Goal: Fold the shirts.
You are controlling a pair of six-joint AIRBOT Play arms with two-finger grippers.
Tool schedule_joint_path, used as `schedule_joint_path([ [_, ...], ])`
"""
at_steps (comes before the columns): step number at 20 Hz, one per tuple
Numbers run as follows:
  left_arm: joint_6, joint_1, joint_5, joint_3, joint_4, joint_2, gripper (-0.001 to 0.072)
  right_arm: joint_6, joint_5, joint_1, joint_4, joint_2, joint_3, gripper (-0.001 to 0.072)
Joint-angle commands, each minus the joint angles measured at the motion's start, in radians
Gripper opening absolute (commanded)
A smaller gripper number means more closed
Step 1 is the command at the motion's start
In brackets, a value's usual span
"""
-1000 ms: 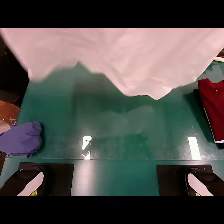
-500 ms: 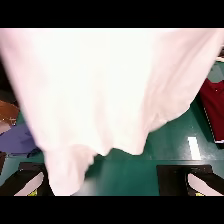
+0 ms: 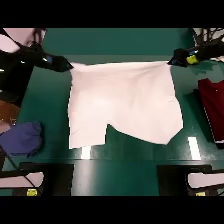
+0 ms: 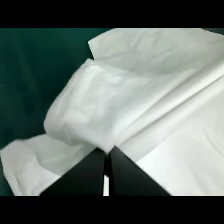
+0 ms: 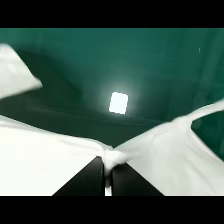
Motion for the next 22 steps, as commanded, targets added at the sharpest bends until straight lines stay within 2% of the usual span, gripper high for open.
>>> schedule_joint_path([
  [1, 0.002, 0.001, 0.105, -0.024, -0.002, -0.126, 0.0027, -0.009, -0.102, -0.001, 0.026, -0.145, 0.063, 0.0017],
  [3, 0.001, 0.001, 0.149, -0.023, -0.001, -0.132, 0.0029, -0.008, -0.101, -0.001, 0.026, -0.196, 0.126, 0.0018],
  [4, 0.0, 0.002, 0.161, -0.023, 0.0, -0.129, 0.0232, -0.008, -0.098, -0.001, 0.026, -0.217, 0.157, 0.0095],
  [5, -0.002, 0.002, 0.164, -0.023, 0.0, -0.129, 0.0515, -0.008, -0.09, -0.001, 0.025, -0.232, 0.184, 0.033],
  [6, -0.013, 0.006, 0.15, -0.017, 0.003, -0.128, 0.0569, -0.008, -0.076, -0.005, 0.026, -0.241, 0.21, 0.0455],
  [7, -0.02, 0.017, 0.119, -0.003, 0.003, -0.128, 0.0509, -0.008, -0.055, -0.009, 0.025, -0.238, 0.23, 0.0452],
  [8, -0.035, 0.037, 0.078, 0.018, 0.003, -0.126, 0.0501, -0.008, -0.024, -0.016, 0.025, -0.23, 0.245, 0.0451],
  [10, -0.044, 0.093, -0.013, 0.042, 0.003, -0.106, 0.0501, -0.018, 0.051, -0.035, 0.025, -0.184, 0.227, 0.045],
  [14, -0.039, 0.172, -0.175, 0.031, 0.006, -0.076, 0.0501, -0.069, 0.126, -0.06, 0.025, -0.022, 0.019, 0.045],
  [16, -0.04, 0.169, -0.172, -0.038, -0.01, -0.076, 0.0501, -0.069, 0.136, -0.062, 0.025, 0.067, -0.116, 0.045],
  [18, -0.039, 0.169, -0.116, -0.142, -0.06, -0.082, 0.0501, -0.069, 0.151, -0.062, 0.025, 0.153, -0.251, 0.045],
  [22, 0.033, 0.169, -0.055, -0.296, -0.143, -0.142, 0.0501, -0.069, 0.145, -0.059, 0.026, 0.312, -0.48, 0.0449],
])
